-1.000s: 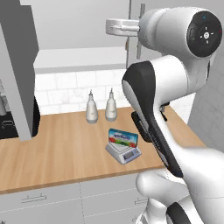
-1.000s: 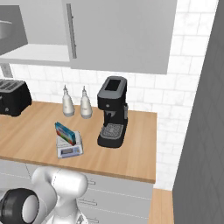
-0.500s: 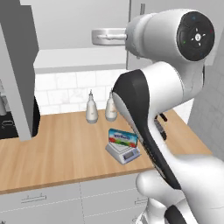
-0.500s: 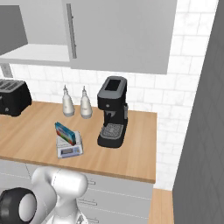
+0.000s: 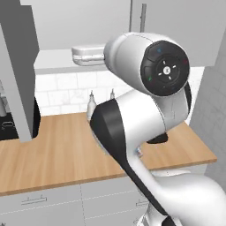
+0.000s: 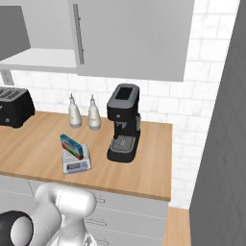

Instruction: Pick the boxed food and place it on the digital scale for weighing, and close the cabinet.

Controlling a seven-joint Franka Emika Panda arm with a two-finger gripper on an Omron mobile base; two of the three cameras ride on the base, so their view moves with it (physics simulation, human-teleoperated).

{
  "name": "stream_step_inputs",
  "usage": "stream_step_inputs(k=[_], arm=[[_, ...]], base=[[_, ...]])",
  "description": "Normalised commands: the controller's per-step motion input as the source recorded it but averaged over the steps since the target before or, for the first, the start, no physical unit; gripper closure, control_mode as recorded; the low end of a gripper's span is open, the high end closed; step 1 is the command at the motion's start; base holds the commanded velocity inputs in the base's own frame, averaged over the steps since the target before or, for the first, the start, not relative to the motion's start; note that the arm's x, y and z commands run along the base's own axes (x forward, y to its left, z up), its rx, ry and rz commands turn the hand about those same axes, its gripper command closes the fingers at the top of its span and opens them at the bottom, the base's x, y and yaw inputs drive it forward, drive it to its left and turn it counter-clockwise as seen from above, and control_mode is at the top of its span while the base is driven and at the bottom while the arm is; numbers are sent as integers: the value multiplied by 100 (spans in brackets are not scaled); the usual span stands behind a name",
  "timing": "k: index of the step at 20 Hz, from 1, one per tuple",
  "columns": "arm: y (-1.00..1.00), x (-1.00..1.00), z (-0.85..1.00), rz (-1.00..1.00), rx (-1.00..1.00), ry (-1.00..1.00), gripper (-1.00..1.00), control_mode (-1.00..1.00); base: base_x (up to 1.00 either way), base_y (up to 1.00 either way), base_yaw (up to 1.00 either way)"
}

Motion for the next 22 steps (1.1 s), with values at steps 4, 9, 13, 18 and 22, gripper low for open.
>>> stream_step_inputs(k=[4,9,13,18,22], arm=[[-1,-47,0,0,3,-22,-100,-100],[-11,-60,2,0,6,-21,-100,-100],[-7,-100,8,4,3,-25,-100,-100],[0,-99,0,7,1,-26,-100,-100],[28,-74,0,8,0,-20,-100,-100]], base=[[0,0,0],[0,0,0],[0,0,0],[0,0,0],[0,0,0]])
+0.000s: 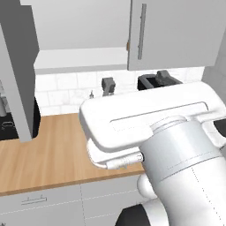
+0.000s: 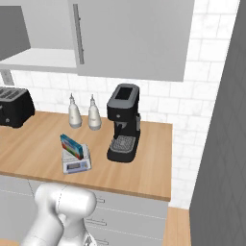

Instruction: Pick the boxed food and place it on the digital scale for weighing, and close the cabinet.

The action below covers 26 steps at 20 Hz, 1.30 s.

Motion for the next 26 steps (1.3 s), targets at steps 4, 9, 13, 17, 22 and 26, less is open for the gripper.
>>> stream_step_inputs(k=[4,9,13,17,22,26], arm=[[36,-67,0,9,0,-19,-100,-100],[51,-57,0,13,-1,-13,-100,-100],[96,-17,1,2,-7,-1,-100,-100],[87,-2,3,-2,-8,0,-100,-100],[38,-1,0,-17,-1,0,-100,-100],[12,0,0,-31,0,0,-100,-100]], base=[[0,0,0],[0,0,0],[0,0,0],[0,0,0],[0,0,0],[0,0,0]])
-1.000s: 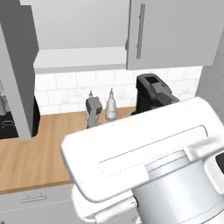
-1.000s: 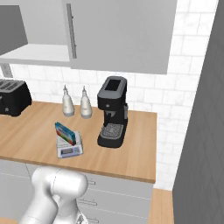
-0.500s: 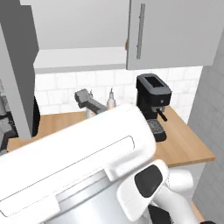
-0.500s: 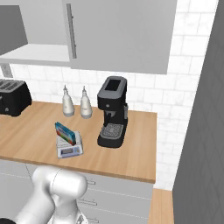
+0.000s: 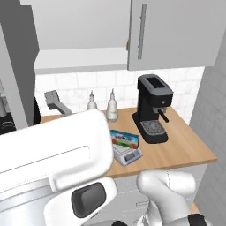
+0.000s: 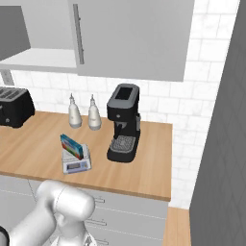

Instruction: Pick the boxed food and place it on the digital scale for weighing, and close the cabinet.

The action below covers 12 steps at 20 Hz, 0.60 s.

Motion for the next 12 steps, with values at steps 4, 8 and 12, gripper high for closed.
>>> stream_step_inputs(k=[4,8,12], arm=[[9,19,-3,-42,-2,4,-100,-100],[10,28,-14,-40,-3,8,-100,-100],[3,27,-30,-40,-3,5,-100,-100]], base=[[0,0,0],[0,0,0],[0,0,0]])
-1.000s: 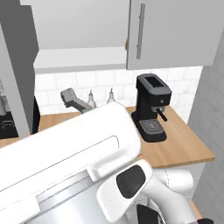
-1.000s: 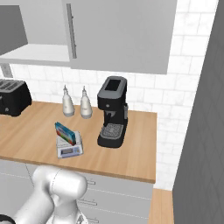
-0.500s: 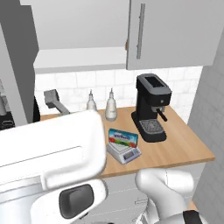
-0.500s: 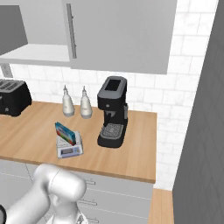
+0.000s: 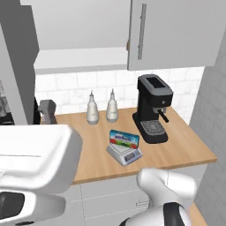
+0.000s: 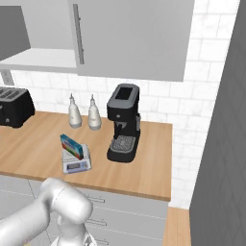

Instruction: Pick the boxed food and place it on the digital scale for weighing, and close the cabinet.

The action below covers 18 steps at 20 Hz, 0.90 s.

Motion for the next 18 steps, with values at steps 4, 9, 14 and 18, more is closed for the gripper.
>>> stream_step_inputs(k=[4,9,14,18], arm=[[16,-2,-11,-28,0,0,-100,-100],[35,0,0,-15,0,0,-100,-100],[32,5,-9,-13,-1,0,-100,-100],[31,28,-12,-23,-5,6,-100,-100]], base=[[0,0,0],[0,0,0],[0,0,0],[0,0,0]])
